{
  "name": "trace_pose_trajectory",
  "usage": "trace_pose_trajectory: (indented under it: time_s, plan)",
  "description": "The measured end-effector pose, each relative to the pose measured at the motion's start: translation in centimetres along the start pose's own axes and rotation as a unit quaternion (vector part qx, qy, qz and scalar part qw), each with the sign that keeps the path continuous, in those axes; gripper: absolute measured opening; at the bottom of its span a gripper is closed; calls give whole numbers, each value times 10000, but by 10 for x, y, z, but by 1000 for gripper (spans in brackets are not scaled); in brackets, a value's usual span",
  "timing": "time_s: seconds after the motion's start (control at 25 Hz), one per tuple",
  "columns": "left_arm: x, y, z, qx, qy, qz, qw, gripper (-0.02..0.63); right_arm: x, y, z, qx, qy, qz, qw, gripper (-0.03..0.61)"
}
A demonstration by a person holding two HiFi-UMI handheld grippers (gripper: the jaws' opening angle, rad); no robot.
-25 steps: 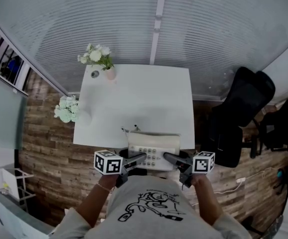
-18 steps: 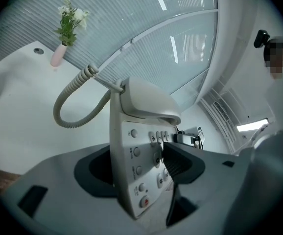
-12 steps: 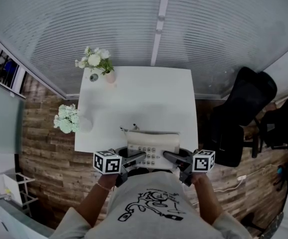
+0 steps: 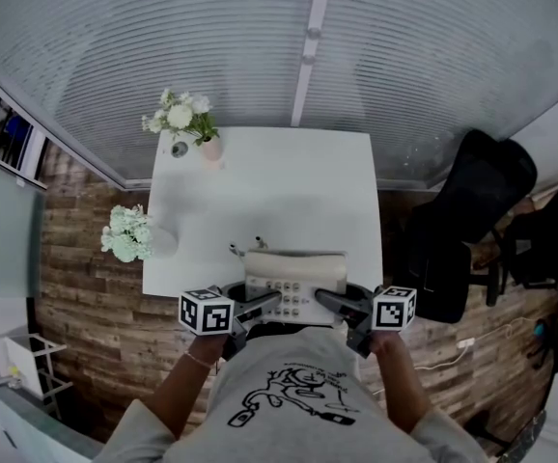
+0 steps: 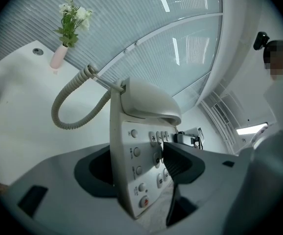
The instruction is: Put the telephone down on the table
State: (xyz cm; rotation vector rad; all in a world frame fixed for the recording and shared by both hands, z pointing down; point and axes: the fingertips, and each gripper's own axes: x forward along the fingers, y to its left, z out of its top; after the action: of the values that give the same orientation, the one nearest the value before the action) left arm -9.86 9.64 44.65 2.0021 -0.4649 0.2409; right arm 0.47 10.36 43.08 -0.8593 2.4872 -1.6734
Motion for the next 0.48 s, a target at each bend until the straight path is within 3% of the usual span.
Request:
trace_pose_trajectory:
  time_s: [0.48]
  plan:
    - [37, -5, 27, 48, -14, 29, 10000, 282, -16, -21, 36, 73, -9, 72, 9999, 272]
